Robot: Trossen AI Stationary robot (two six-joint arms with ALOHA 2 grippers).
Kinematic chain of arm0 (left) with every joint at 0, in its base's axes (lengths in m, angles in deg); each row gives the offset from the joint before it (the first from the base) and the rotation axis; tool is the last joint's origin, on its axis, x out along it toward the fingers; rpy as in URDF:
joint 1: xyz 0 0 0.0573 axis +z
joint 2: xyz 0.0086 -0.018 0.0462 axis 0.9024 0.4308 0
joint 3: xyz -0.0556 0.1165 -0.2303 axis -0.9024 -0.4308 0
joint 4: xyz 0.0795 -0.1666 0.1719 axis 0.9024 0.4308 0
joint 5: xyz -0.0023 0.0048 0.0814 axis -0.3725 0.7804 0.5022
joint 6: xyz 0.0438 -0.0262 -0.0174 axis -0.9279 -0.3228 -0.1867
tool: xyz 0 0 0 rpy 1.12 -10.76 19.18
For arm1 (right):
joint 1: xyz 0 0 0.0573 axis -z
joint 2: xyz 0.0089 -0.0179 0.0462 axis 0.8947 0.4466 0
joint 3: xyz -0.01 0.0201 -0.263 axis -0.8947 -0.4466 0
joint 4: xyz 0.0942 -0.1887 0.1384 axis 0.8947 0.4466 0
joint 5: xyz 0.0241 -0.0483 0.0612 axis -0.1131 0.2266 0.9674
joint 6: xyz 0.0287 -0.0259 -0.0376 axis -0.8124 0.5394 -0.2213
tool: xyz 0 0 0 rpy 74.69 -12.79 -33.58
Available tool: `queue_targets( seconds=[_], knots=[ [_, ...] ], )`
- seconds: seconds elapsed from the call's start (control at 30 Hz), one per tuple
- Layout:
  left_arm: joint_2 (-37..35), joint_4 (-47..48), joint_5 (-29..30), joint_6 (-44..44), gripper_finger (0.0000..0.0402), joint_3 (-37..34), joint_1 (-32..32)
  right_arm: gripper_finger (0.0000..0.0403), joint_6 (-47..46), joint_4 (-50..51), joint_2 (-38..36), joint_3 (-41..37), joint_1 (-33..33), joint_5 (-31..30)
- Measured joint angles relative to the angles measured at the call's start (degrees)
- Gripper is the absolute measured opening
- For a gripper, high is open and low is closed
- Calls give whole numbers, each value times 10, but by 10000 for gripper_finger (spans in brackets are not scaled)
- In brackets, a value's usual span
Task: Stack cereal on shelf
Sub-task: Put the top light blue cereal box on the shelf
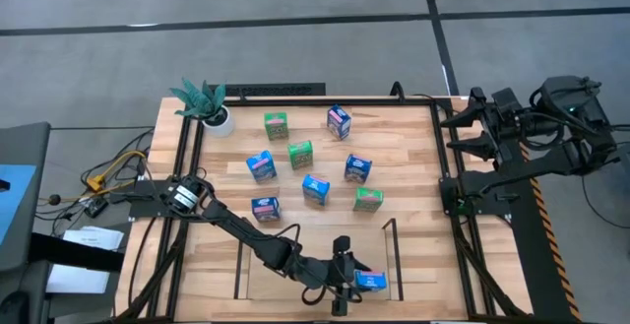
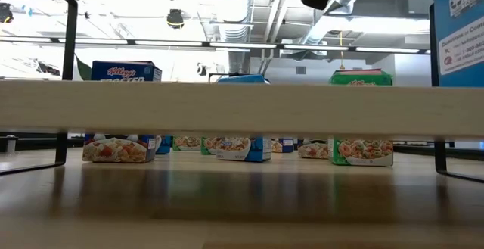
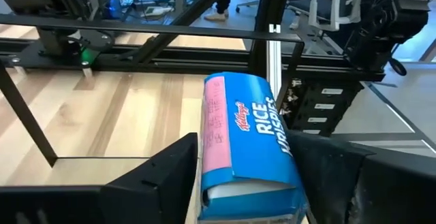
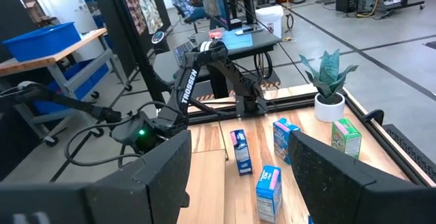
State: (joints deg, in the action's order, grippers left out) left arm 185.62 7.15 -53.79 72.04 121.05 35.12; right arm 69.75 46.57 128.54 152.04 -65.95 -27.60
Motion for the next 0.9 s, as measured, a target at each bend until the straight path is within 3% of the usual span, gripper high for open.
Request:
queue_targets(
  seconds=[0.37, 0.9],
  knots=[
    [-6, 13, -29, 0, 232, 0, 1, 270, 1, 22, 0, 0, 0, 0],
    [-13, 35, -135, 10, 232, 0, 33, 270, 2, 28, 0, 0, 0, 0]
  ],
)
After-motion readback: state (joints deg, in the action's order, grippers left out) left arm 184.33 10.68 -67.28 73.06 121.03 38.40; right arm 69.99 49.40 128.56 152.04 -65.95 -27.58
